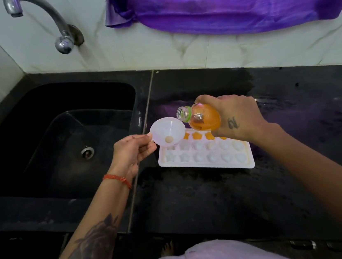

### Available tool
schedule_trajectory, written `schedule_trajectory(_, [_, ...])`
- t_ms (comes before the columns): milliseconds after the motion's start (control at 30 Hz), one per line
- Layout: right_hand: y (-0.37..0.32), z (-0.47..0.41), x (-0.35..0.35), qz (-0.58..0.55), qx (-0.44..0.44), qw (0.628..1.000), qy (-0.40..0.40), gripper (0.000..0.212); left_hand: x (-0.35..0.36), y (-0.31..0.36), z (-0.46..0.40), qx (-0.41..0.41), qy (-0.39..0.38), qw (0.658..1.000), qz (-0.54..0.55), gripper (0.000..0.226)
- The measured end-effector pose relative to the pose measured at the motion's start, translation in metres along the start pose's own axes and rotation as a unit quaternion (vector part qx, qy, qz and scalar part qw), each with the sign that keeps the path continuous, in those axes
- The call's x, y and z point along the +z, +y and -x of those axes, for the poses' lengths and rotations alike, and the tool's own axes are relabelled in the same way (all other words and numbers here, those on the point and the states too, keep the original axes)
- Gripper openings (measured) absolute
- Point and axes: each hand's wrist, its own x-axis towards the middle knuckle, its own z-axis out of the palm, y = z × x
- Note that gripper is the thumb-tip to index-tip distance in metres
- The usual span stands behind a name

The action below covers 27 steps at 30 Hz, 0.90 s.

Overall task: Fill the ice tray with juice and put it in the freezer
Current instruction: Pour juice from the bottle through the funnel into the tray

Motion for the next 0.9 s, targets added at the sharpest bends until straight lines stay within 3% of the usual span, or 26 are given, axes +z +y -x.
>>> schedule_trajectory(367, [0.0,-0.017,0.013,0.156,-0.026,0.987,0.006,0.069,-0.001,-0.001,-0.006,-0.014,-0.005,1.0,-0.006,0.004])
schedule_trajectory(900, [-0.001,-0.023,0.019,0.181,-0.025,0.983,-0.001,0.068,-0.003,0.0,-0.006,-0.015,-0.008,1.0,-0.018,0.005])
